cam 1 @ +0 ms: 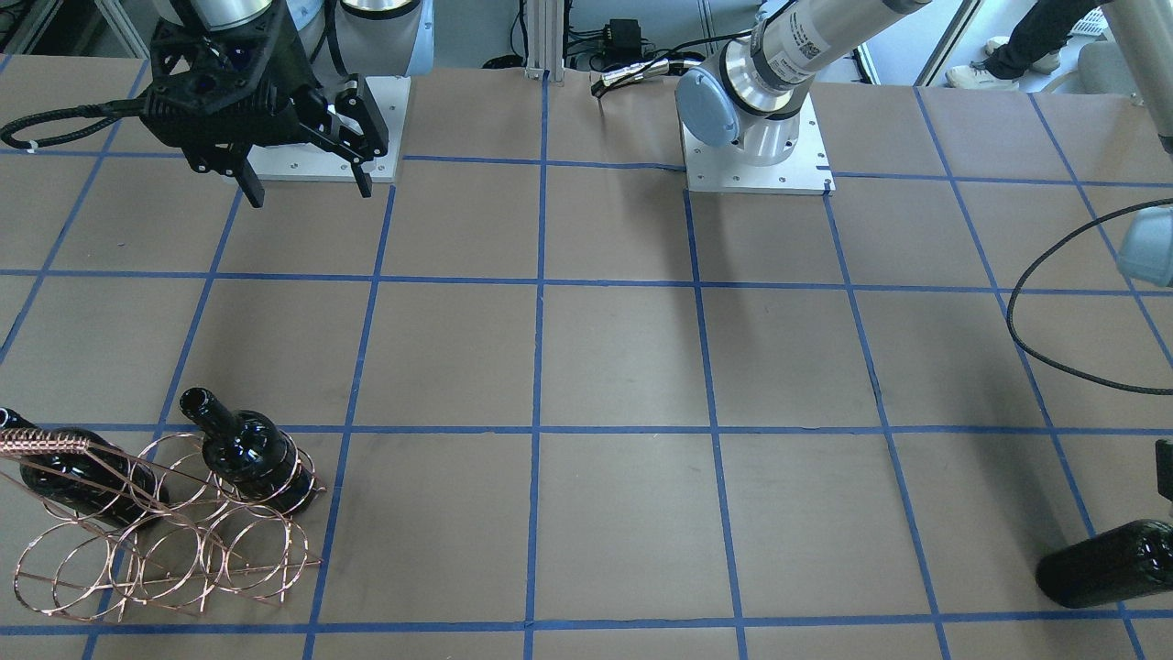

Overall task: Place wine into wine basket
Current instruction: 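Grasp the dark wine bottle by its neck with the left gripper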

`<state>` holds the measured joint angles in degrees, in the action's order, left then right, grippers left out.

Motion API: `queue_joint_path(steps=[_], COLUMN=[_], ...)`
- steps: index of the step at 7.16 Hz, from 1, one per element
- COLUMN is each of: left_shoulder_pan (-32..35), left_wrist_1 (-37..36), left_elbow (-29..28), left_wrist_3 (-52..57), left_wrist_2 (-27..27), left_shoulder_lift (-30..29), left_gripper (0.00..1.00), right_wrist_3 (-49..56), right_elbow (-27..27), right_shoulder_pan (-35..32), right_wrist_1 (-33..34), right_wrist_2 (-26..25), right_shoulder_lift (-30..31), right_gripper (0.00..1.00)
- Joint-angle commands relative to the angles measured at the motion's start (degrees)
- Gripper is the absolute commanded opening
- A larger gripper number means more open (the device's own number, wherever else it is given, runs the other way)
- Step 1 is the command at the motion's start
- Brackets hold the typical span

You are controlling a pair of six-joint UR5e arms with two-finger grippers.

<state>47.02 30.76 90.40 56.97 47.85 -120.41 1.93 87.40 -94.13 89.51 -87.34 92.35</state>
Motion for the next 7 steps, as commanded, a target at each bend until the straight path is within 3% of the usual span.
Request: queue_joint_path(steps=[1, 3, 4, 6, 7], left_shoulder_pan=[0.1, 3.4, 5.6, 11.1, 14.2], left_wrist_1=[2.8, 3.5, 5.1, 16.7, 19.1], left_elbow=[0.4, 2.7, 4.8, 5.3, 5.6], left_wrist_3=[0.2, 4.5, 4.5, 4.6, 4.5], left_wrist_2=[0.9, 2.3, 6.5, 15.2, 18.7], left_shoulder_lift=[1.2, 4.2, 6.5, 11.9, 14.7], left_gripper=[0.01, 0.00, 0.00, 0.00, 0.00], right_wrist_3=[0.0, 0.0, 0.0, -0.2, -0.2], right_elbow=[0.1, 0.1, 0.1, 0.1, 0.1], right_shoulder_pan=[0.0, 0.0, 0.0, 0.0, 0.0], right_wrist_1=[0.0, 0.1, 0.1, 0.0, 0.0], right_wrist_2=[0.0, 0.1, 0.0, 0.1, 0.1], right_shoulder_lift=[0.1, 0.1, 0.1, 0.1, 0.2], right_gripper=[1.00, 1.00, 1.00, 1.00, 1.00])
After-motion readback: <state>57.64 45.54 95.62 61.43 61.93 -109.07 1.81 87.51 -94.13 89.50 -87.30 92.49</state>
